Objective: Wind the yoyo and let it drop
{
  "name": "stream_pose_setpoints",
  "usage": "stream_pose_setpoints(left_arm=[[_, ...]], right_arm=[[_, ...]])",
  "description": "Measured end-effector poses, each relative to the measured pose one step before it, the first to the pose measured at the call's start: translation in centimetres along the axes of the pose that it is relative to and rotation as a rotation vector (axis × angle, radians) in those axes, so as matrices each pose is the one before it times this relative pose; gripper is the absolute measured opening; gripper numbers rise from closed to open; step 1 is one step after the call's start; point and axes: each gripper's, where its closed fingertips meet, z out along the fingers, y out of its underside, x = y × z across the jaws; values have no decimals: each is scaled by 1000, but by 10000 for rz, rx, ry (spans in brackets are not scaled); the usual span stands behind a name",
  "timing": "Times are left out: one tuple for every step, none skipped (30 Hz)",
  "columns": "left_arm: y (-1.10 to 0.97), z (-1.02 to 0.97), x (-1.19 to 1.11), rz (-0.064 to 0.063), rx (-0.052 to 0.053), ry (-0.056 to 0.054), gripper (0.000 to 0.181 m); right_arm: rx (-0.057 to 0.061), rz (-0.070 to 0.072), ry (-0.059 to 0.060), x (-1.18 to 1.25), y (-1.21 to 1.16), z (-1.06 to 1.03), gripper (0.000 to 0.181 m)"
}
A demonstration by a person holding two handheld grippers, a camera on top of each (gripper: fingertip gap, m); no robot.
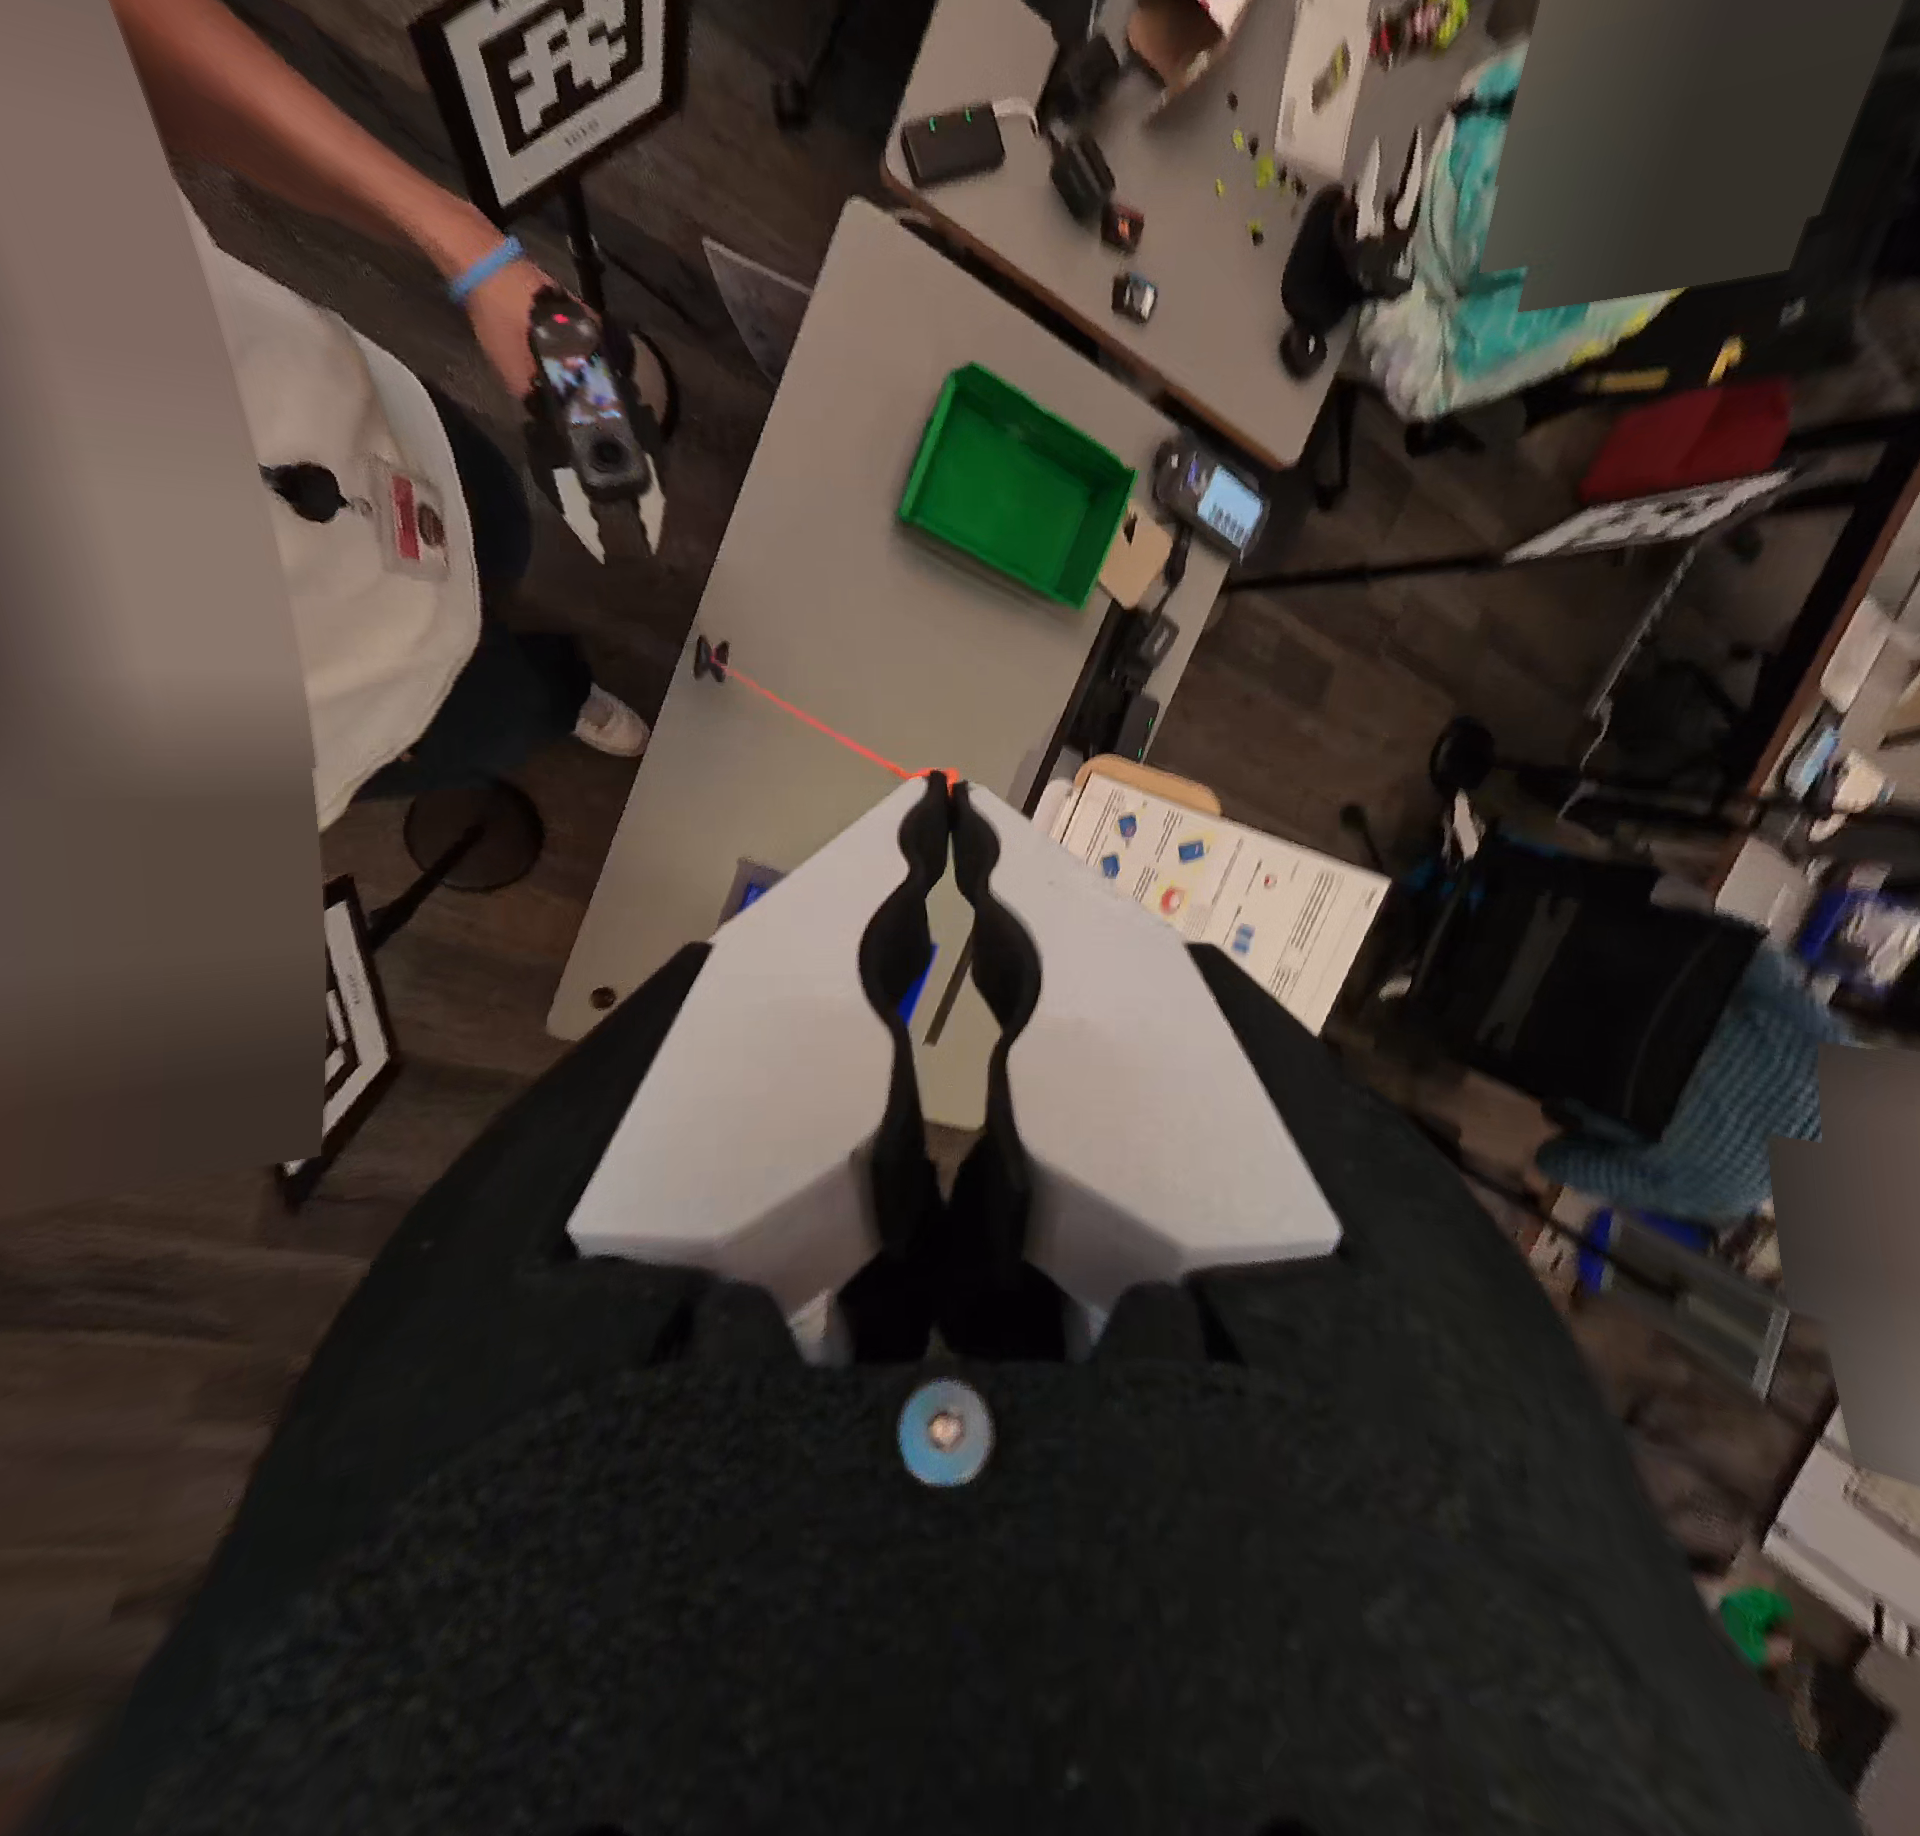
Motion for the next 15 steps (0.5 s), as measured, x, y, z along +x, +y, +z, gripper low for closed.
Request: stream_pose_setpoints(left_arm=[[-277,216,-788,-300,-3,12,32],[-212,131,-822,-251,-28,-49,32],[-154,85,-908,-187,-46,-131,33],[-112,83,-919,-160,-61,-153,33],[-89,108,-846,-178,-76,-105,32],[-132,115,-776,-197,-61,-52,33],[-256,121,-715,-169,-5,-24,32],[-333,94,-653,-115,21,3,32],[-335,72,-645,-63,-18,5,32],[-319,10,-719,2,-53,-44,32],[-324,-44,-760,62,-49,-76,32],[-333,-84,-722,82,-36,-47,32],[-306,-102,-672,77,-28,-8,32],[-257,-102,-690,85,-18,-9,32],[-190,-95,-700,102,-21,-23,33]], right_arm=[[347,-239,-122,95,108,219,0],[201,-177,-201,-69,298,253,0],[34,-213,27,232,517,311,0],[-9,-210,-10,190,599,361,0],[3,-95,-58,203,622,343,0],[35,-72,55,469,620,342,0],[41,7,-14,466,662,367,0],[-17,44,11,551,752,418,0],[-48,39,0,534,802,481,0],[-78,154,-97,419,785,543,0],[-47,74,4,515,652,537,0],[-28,44,-21,409,542,523,0],[-89,115,-90,319,529,510,0],[-78,20,53,463,421,433,0],[-60,60,-17,354,324,380,0]])
